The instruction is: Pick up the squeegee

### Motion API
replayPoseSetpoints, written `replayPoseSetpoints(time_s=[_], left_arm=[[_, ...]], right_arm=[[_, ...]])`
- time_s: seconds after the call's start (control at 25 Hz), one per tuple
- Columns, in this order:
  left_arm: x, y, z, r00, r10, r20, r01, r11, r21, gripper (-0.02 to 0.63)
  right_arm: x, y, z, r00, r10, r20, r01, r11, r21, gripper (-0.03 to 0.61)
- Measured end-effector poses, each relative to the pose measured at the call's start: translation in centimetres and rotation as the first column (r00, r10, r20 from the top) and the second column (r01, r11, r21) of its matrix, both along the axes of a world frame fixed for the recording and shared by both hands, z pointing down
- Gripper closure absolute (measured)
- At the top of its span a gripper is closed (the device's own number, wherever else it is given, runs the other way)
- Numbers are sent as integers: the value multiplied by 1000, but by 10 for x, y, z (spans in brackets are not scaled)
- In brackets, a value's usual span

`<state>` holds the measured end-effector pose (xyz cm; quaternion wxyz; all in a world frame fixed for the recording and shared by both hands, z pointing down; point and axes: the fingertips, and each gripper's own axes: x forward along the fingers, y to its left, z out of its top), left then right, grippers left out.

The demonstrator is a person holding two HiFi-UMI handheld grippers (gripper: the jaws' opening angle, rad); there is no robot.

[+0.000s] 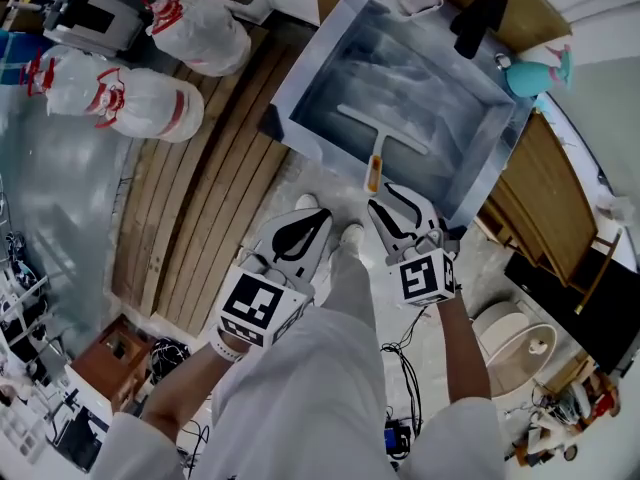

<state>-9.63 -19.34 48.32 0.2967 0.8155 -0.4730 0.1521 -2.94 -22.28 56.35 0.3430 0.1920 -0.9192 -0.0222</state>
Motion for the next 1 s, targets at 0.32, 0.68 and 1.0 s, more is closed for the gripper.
replayPoseSetpoints(time_s=[0.32, 0.68, 1.0], left_arm=[[1, 4, 24, 1000, 6, 1, -6, 999, -46, 615], [6, 6, 39, 1000, 18, -8, -18, 997, -79, 615], [4, 5, 38, 1000, 8, -5, -9, 997, -79, 615]], right_arm=[[-4, -7, 27, 995, -94, -45, 98, 992, 76, 445], [-15, -17, 41, 979, -181, -93, 195, 965, 176, 488], [-16, -22, 37, 983, -154, -99, 172, 961, 216, 531]])
